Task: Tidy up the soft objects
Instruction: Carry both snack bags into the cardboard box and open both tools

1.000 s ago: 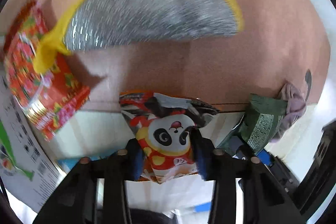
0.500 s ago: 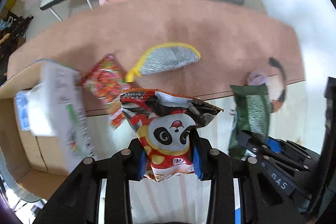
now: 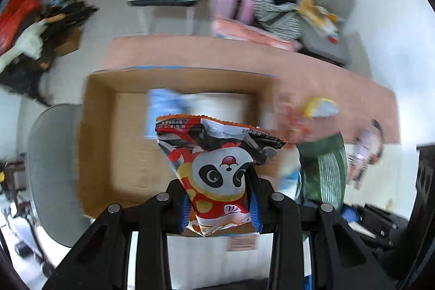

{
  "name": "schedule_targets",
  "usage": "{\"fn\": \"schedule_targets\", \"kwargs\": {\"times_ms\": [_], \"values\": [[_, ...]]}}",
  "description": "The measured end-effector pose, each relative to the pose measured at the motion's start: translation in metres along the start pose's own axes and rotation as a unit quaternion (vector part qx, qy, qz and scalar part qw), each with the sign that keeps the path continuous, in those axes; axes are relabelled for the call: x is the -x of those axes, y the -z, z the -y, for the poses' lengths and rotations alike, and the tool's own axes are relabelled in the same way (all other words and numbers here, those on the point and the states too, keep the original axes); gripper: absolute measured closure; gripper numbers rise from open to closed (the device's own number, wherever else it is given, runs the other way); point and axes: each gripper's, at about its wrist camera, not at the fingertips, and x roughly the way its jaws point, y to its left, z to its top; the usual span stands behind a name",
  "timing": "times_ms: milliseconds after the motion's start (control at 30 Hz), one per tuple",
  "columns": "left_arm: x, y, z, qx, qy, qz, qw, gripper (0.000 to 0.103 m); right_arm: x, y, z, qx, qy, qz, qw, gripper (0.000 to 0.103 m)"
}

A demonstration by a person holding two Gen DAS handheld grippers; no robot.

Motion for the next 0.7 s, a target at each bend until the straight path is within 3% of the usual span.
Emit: {"fn": "schedule_targets", "kwargs": {"times_ms": [167, 333, 700], "values": [[-0.033, -0.016, -0.066, 0.018, -0.038, -0.023, 0.9989, 0.072, -0.069, 0.003, -0.067, 0.002, 0.01, -0.043, 0.999, 0.071], [-0.076, -0.042, -0.104, 0.024, -0.049, -0.054, 0.997, 0.072, -0.13, 0.0, -0.082, -0.009, 0.044, -0.077, 0.996, 0.071], [-0.149, -0.081, -0.117, -0.018, -0.048, -0.118, 0.9917, 0.072, -0.204, -0.01, -0.087, -0.023, 0.096, -0.125, 0.987, 0.071]]}}
